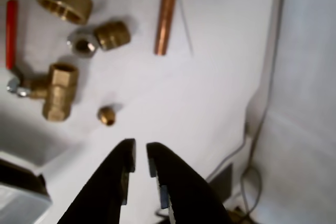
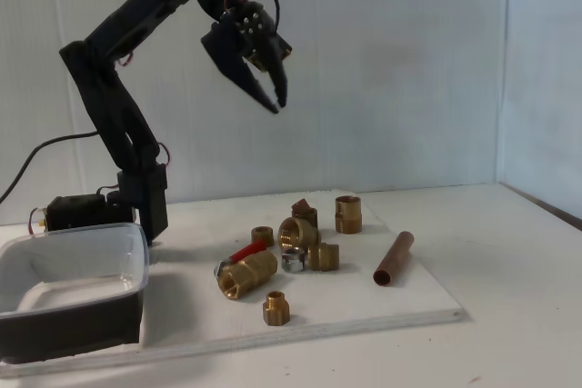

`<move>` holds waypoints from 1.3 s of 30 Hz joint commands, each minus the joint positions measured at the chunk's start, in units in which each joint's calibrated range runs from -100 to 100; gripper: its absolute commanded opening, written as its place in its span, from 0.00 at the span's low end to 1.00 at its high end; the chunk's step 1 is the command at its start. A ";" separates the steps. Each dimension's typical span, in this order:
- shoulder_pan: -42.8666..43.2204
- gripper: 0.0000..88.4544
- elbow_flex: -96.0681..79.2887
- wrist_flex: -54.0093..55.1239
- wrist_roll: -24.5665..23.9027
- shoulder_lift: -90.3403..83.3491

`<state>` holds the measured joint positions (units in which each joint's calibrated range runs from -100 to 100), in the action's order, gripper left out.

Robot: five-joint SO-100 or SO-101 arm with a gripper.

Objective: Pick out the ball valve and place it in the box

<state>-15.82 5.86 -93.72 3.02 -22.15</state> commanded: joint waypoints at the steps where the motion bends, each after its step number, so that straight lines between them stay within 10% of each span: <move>1: -2.19 0.01 3.17 -1.54 2.05 0.91; 39: -14.29 0.01 1.09 -1.54 49.36 13.80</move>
<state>-29.46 6.31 -94.58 49.63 -8.17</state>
